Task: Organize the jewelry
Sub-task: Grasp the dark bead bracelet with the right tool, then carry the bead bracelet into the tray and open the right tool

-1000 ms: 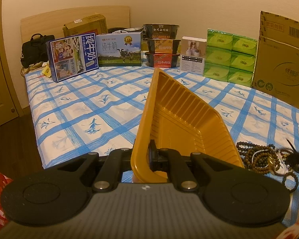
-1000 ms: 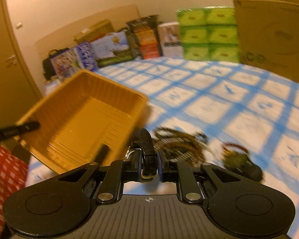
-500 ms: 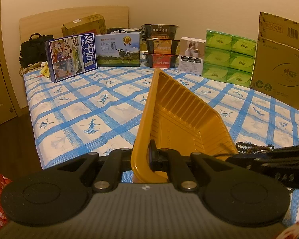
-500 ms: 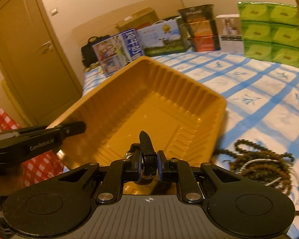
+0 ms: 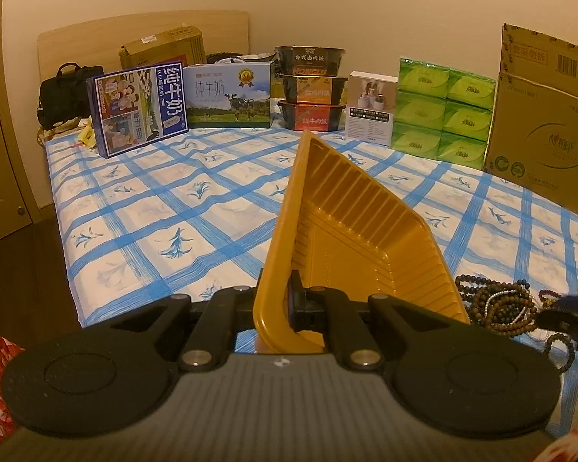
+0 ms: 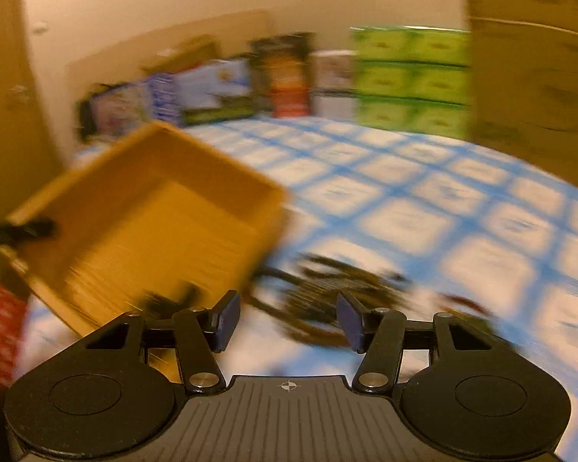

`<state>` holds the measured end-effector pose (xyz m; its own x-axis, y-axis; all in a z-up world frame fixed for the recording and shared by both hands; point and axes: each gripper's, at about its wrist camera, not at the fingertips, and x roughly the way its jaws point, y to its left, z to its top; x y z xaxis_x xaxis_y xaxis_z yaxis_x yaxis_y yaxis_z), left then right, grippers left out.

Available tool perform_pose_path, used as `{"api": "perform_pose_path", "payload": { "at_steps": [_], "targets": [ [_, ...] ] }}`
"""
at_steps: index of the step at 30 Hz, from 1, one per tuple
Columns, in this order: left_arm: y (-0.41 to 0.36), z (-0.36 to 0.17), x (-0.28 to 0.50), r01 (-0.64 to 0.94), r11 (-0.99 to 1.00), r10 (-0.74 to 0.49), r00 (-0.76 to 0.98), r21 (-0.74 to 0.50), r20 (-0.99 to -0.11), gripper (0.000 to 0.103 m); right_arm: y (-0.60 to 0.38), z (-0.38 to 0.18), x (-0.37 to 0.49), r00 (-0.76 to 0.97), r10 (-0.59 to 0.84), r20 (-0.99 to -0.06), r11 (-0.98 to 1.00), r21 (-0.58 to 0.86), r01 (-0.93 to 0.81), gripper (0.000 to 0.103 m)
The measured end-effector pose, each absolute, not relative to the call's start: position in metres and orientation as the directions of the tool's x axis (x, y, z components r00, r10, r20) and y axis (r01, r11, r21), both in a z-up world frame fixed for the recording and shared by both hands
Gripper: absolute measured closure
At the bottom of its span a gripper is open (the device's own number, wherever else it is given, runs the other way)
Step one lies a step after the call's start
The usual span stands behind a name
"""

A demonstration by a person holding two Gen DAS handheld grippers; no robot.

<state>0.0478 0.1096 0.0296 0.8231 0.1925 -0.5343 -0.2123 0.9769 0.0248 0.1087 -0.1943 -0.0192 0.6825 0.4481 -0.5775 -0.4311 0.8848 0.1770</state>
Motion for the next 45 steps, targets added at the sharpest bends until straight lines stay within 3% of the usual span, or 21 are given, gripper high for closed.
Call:
{"api": "perform_pose_path", "payload": {
  "at_steps": [5, 14, 18, 22, 25, 34, 45],
  "targets": [
    [0.111, 0.03, 0.048, -0.212, 0.977, 0.191, 0.823, 0.023, -0.535, 0.097, -0.248, -0.04, 0.102, 0.697, 0.302, -0.651, 0.949, 0.134, -0.285, 0.047],
    [0.113, 0.03, 0.048, -0.212, 0.977, 0.191, 0.822, 0.023, -0.536, 0.097, -0.268, -0.056, 0.096, 0.681, 0.265, -0.682, 0.962, 0.134, -0.24, 0.049],
    [0.112, 0.03, 0.048, -0.212, 0.977, 0.191, 0.822, 0.023, -0.536, 0.097, -0.262, -0.062, 0.103, 0.676, 0.248, -0.694, 0.962, 0.097, -0.254, 0.069],
    [0.113, 0.03, 0.048, -0.212, 0.977, 0.191, 0.822, 0.023, -0.536, 0.097, -0.257, -0.067, 0.108, 0.681, 0.218, -0.699, 0.965, 0.049, -0.258, 0.074],
    [0.112, 0.03, 0.048, -0.211, 0.977, 0.191, 0.822, 0.023, -0.536, 0.097, -0.252, -0.068, 0.108, 0.682, 0.211, -0.7, 0.963, 0.029, -0.268, 0.095],
    [0.113, 0.03, 0.049, -0.213, 0.977, 0.191, 0.822, 0.022, -0.536, 0.097, -0.246, -0.045, 0.1, 0.704, 0.256, -0.663, 0.956, 0.064, -0.287, 0.096],
    [0.112, 0.03, 0.049, -0.212, 0.977, 0.19, 0.823, 0.022, -0.535, 0.097, -0.194, 0.014, 0.108, 0.688, 0.482, -0.544, 0.87, 0.203, -0.449, 0.096]
  ]
}}
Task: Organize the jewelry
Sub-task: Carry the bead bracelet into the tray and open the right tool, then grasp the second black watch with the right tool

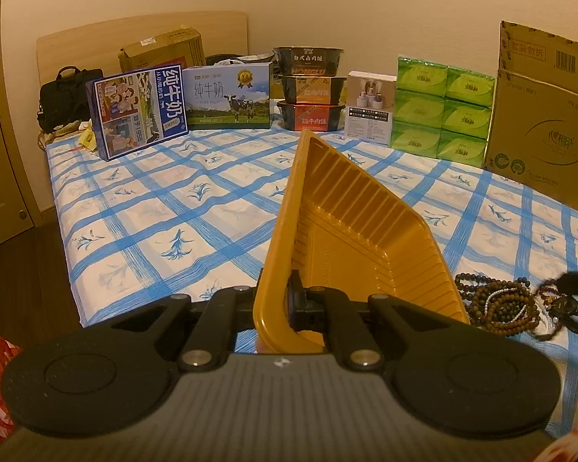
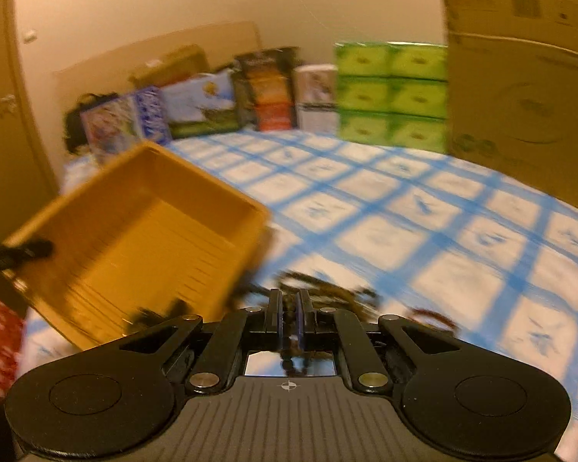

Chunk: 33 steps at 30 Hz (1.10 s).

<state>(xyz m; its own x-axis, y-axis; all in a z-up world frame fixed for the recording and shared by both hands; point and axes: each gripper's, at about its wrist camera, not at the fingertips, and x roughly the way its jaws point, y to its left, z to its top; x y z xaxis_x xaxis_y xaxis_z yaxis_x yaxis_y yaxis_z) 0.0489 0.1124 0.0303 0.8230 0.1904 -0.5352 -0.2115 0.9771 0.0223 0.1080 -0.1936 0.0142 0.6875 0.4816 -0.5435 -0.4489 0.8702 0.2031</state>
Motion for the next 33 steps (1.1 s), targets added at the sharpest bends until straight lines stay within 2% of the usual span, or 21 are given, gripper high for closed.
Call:
{"api": "perform_pose_path", "payload": {
  "at_steps": [11, 20, 22, 24, 25, 33],
  "targets": [
    [0.114, 0.031, 0.049, -0.211, 0.977, 0.19, 0.823, 0.022, -0.535, 0.097, -0.119, 0.028, 0.112, 0.539, 0.687, -0.487, 0.711, 0.299, -0.637, 0.096],
    [0.114, 0.031, 0.048, -0.212, 0.977, 0.189, 0.823, 0.02, -0.536, 0.097, -0.091, 0.011, 0.117, 0.451, 0.736, -0.506, 0.65, 0.338, -0.681, 0.096],
    [0.113, 0.031, 0.049, -0.211, 0.977, 0.189, 0.823, 0.021, -0.535, 0.097, -0.093, 0.007, 0.121, 0.457, 0.727, -0.513, 0.662, 0.347, -0.664, 0.091],
    [0.114, 0.031, 0.049, -0.211, 0.977, 0.19, 0.823, 0.022, -0.535, 0.097, -0.102, 0.006, 0.122, 0.488, 0.707, -0.513, 0.688, 0.337, -0.642, 0.068],
    [0.114, 0.031, 0.048, -0.212, 0.977, 0.19, 0.823, 0.021, -0.535, 0.097, -0.108, 0.006, 0.122, 0.505, 0.695, -0.512, 0.702, 0.328, -0.633, 0.065],
    [0.114, 0.03, 0.048, -0.212, 0.977, 0.19, 0.823, 0.021, -0.536, 0.097, -0.176, -0.009, 0.114, 0.643, 0.53, -0.553, 0.841, 0.242, -0.484, 0.064]
  ]
}}
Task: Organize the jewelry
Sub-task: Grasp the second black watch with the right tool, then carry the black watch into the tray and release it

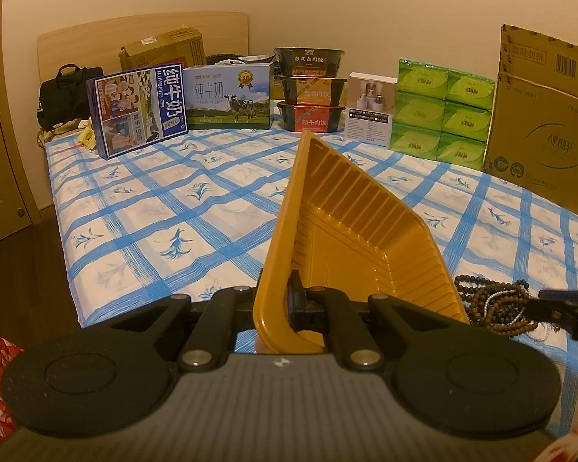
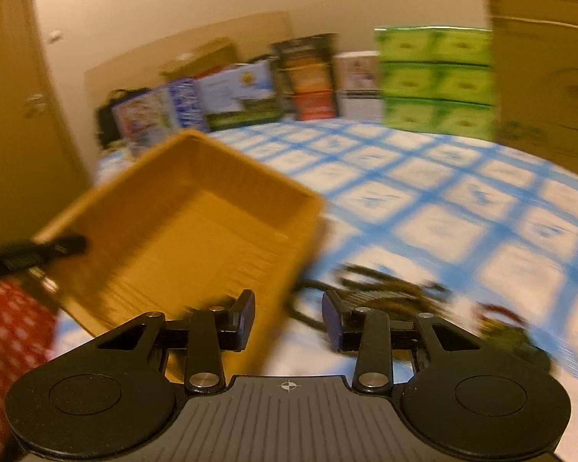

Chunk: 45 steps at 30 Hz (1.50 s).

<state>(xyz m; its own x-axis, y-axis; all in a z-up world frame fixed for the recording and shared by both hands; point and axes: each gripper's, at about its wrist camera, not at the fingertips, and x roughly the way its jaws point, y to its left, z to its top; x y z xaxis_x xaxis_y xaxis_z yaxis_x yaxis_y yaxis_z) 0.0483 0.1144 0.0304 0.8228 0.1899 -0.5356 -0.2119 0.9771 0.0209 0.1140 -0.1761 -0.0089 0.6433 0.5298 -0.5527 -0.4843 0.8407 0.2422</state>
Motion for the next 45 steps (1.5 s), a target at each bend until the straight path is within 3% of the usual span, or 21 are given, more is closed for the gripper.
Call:
{"api": "perform_pose_path", "payload": {
  "at_steps": [5, 11, 23, 25, 27, 28, 45],
  "targets": [
    [0.115, 0.03, 0.048, -0.212, 0.977, 0.189, 0.823, 0.021, -0.536, 0.097, -0.225, -0.024, 0.106, 0.72, 0.365, -0.591, 0.926, 0.15, -0.346, 0.062],
    [0.115, 0.03, 0.048, -0.211, 0.977, 0.191, 0.822, 0.025, -0.536, 0.097, -0.273, -0.035, 0.108, 0.752, 0.227, -0.618, 0.972, 0.09, -0.219, 0.052],
    [0.115, 0.031, 0.048, -0.211, 0.977, 0.192, 0.822, 0.027, -0.536, 0.097, -0.286, -0.059, 0.137, 0.686, 0.237, -0.687, 0.948, 0.01, -0.317, 0.048],
    [0.115, 0.031, 0.048, -0.21, 0.977, 0.191, 0.822, 0.027, -0.536, 0.097, -0.284, -0.063, 0.141, 0.676, 0.23, -0.7, 0.947, -0.001, -0.323, 0.05],
    [0.115, 0.031, 0.048, -0.21, 0.977, 0.191, 0.822, 0.027, -0.536, 0.097, -0.283, -0.064, 0.142, 0.667, 0.217, -0.713, 0.946, -0.015, -0.324, 0.075],
    [0.114, 0.031, 0.048, -0.209, 0.977, 0.191, 0.822, 0.028, -0.536, 0.097, -0.282, -0.064, 0.141, 0.667, 0.201, -0.718, 0.949, -0.027, -0.315, 0.079],
    [0.114, 0.031, 0.048, -0.21, 0.977, 0.193, 0.822, 0.029, -0.536, 0.097, -0.286, -0.038, 0.1, 0.711, 0.209, -0.672, 0.964, 0.021, -0.263, 0.084]
  ]
}}
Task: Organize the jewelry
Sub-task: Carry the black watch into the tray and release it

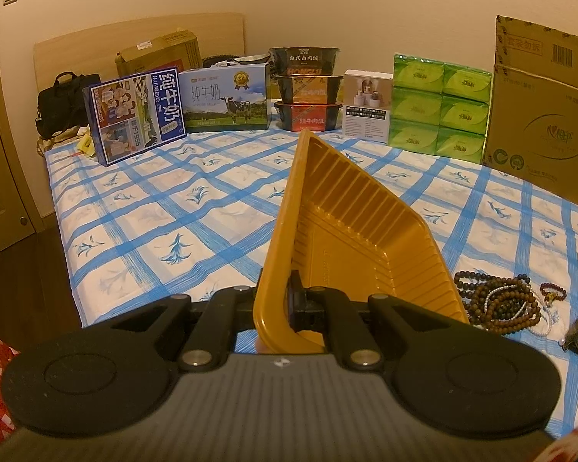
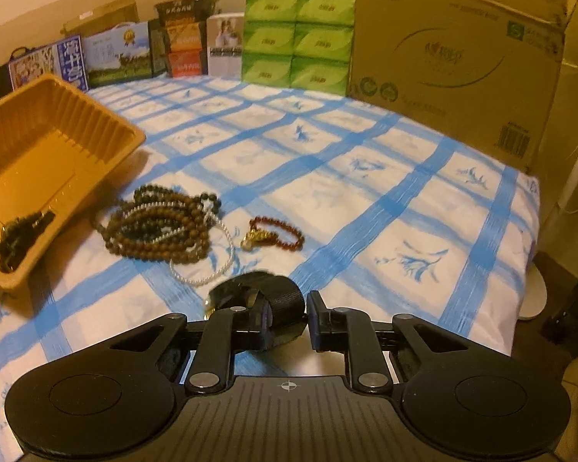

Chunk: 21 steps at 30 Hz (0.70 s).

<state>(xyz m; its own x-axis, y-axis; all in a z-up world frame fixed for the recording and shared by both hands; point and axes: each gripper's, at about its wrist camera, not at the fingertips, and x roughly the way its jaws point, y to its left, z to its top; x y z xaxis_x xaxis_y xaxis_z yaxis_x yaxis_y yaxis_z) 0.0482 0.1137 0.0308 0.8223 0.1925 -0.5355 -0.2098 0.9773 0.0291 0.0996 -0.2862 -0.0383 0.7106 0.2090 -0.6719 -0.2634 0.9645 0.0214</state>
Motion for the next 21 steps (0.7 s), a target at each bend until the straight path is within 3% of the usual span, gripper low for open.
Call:
{"api": "perform_pose_path", "payload": {
  "at_steps": [13, 21],
  "targets": [
    [0.113, 0.031, 0.048, -0.209, 0.977, 0.192, 0.822, 0.029, -0.536, 0.097, -0.281, -0.02, 0.1, 0.721, 0.246, -0.648, 0.96, 0.06, -0.274, 0.087],
    [0.113, 0.031, 0.048, -0.209, 0.978, 0.192, 0.823, 0.029, -0.535, 0.097, -0.244, -0.003, 0.111, 0.71, 0.342, -0.616, 0.927, 0.098, -0.362, 0.087]
  ]
}}
